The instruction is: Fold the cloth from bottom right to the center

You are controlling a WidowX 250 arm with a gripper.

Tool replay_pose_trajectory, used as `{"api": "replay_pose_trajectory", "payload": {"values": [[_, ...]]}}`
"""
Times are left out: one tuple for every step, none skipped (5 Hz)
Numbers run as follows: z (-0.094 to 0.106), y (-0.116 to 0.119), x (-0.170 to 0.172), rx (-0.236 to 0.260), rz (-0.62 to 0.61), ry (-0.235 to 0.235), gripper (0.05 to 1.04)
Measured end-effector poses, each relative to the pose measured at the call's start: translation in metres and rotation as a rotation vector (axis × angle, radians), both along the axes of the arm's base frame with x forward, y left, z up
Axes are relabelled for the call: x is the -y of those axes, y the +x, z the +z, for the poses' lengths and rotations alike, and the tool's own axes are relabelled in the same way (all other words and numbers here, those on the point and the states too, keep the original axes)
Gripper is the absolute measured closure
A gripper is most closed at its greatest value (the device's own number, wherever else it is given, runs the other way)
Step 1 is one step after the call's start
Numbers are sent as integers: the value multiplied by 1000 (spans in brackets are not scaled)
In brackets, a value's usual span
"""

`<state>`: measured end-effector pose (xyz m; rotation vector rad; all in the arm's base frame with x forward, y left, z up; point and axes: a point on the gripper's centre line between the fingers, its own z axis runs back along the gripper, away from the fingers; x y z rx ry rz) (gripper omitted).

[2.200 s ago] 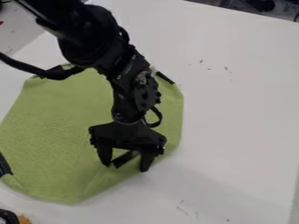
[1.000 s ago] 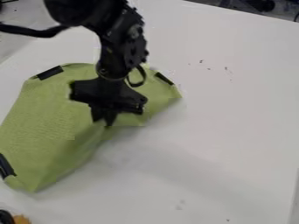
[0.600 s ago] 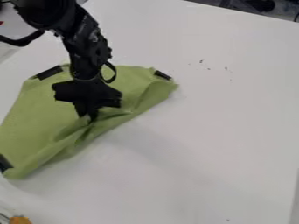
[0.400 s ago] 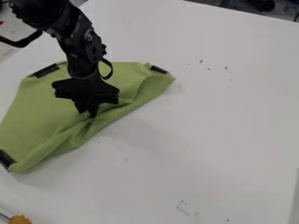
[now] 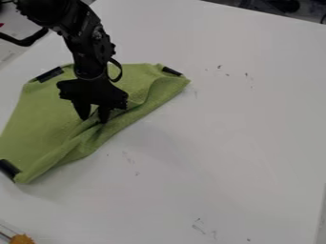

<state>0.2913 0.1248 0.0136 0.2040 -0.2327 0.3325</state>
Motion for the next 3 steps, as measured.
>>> {"api": "replay_pose_trajectory", "payload": {"values": [[20,3,-9,-29,-47,65,197],[42,11,-18,-56,-115,118,75],[65,15,-21,-47,-155,152,79]]}}
